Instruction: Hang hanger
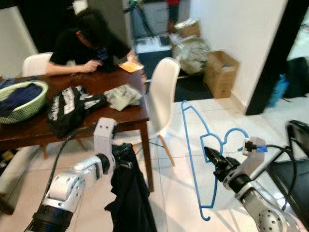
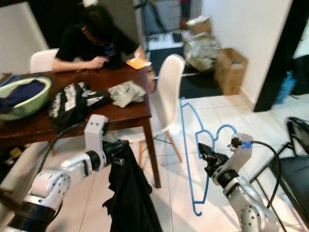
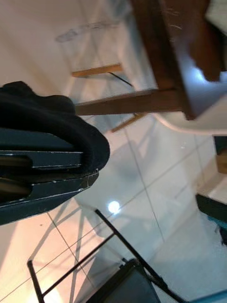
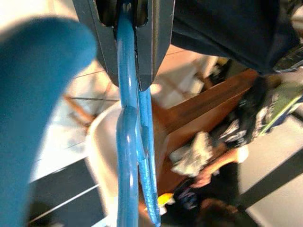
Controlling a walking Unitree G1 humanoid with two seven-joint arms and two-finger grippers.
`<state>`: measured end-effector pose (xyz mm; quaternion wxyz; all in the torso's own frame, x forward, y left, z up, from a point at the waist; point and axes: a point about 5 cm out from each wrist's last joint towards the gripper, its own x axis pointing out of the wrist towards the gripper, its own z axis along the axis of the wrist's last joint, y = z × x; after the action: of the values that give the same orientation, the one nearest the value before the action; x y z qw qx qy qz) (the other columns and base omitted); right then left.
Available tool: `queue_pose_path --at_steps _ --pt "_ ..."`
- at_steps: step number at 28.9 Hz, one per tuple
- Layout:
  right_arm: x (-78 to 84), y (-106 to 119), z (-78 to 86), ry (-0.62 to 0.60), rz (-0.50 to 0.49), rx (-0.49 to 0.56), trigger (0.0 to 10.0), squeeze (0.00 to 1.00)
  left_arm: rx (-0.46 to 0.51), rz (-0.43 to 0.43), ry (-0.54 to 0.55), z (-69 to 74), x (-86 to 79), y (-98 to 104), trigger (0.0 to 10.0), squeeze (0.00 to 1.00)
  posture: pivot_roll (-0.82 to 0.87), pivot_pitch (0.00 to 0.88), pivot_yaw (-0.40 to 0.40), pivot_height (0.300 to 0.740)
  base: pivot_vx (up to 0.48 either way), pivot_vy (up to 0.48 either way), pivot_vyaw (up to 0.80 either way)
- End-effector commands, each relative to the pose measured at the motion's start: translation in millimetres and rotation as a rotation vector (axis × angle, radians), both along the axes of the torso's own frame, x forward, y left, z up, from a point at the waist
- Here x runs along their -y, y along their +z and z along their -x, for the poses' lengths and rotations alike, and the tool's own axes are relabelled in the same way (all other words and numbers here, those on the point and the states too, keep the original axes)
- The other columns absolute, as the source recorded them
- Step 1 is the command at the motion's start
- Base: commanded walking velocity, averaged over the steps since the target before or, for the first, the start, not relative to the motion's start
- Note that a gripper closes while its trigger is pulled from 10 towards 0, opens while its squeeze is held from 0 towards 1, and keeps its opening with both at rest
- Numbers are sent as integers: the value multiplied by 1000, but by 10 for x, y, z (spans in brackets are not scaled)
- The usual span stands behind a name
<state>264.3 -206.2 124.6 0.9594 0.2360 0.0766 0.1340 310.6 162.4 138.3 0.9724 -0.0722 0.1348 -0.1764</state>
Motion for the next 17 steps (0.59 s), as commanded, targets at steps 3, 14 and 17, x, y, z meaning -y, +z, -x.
queue_pose_path --at_steps 3,14,17 --pt "-61 -41 -14 29 11 -29 10000 0 69 -11 115 -92 -196 99 10000 0 -52 0 65 740 0 0 -800" --pt "-79 -40 -30 37 14 -36 10000 0 99 139 221 -239 -224 273 10000 0 -50 0 63 740 0 0 -800" --pt "-95 -47 -35 50 18 -44 10000 0 120 229 233 -341 -104 395 10000 0 -50 0 64 740 0 0 -800"
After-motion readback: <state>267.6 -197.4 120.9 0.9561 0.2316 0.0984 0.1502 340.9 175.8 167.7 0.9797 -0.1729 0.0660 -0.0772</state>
